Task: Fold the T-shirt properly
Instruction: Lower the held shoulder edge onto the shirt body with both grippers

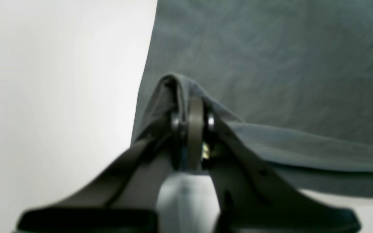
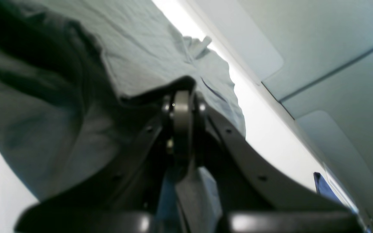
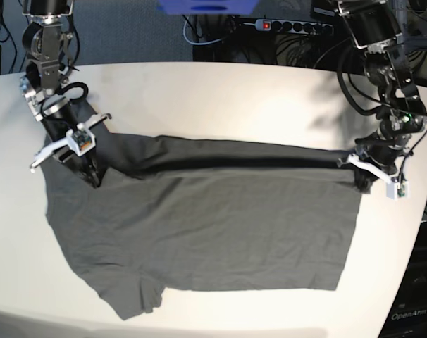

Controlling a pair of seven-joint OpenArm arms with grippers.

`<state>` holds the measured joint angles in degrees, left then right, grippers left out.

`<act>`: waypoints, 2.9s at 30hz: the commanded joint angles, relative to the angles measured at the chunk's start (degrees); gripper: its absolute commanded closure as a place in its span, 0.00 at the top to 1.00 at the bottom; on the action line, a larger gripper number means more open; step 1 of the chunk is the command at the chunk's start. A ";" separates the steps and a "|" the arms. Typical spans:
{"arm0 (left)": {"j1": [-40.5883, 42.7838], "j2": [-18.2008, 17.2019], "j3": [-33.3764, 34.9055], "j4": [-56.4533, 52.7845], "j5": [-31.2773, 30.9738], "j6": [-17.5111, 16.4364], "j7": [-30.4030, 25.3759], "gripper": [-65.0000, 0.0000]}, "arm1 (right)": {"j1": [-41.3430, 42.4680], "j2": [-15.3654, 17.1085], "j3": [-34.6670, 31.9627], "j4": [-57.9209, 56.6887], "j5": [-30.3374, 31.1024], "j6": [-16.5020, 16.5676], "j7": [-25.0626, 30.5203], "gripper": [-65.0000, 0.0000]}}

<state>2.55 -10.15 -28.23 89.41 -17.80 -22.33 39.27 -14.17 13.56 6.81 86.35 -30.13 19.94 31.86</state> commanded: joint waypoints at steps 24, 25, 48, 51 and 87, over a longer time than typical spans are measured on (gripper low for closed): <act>-2.77 -0.70 -0.39 0.66 -0.35 -0.13 -1.16 0.03 | 2.00 1.16 0.00 0.29 0.64 -0.03 1.15 0.02; -2.94 -0.70 -0.39 0.66 -0.18 -0.13 -1.16 0.03 | 2.35 1.08 0.00 -0.06 0.64 0.58 1.24 0.02; -8.74 -0.62 0.14 -5.76 5.28 -0.13 -1.24 0.03 | 7.10 0.64 0.18 -4.72 -0.95 2.25 1.07 0.02; -10.59 -0.62 0.14 -5.85 5.28 -0.13 -1.24 0.03 | 7.98 0.72 0.18 -4.90 -0.95 2.25 1.07 0.02; -15.34 -0.53 3.57 -14.90 5.28 10.06 -1.24 0.03 | 7.54 0.81 0.18 -6.30 -1.04 2.25 1.33 0.02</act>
<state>-11.22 -10.04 -24.56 73.76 -12.21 -12.03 39.05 -7.31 13.63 6.66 79.15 -32.05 22.92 31.92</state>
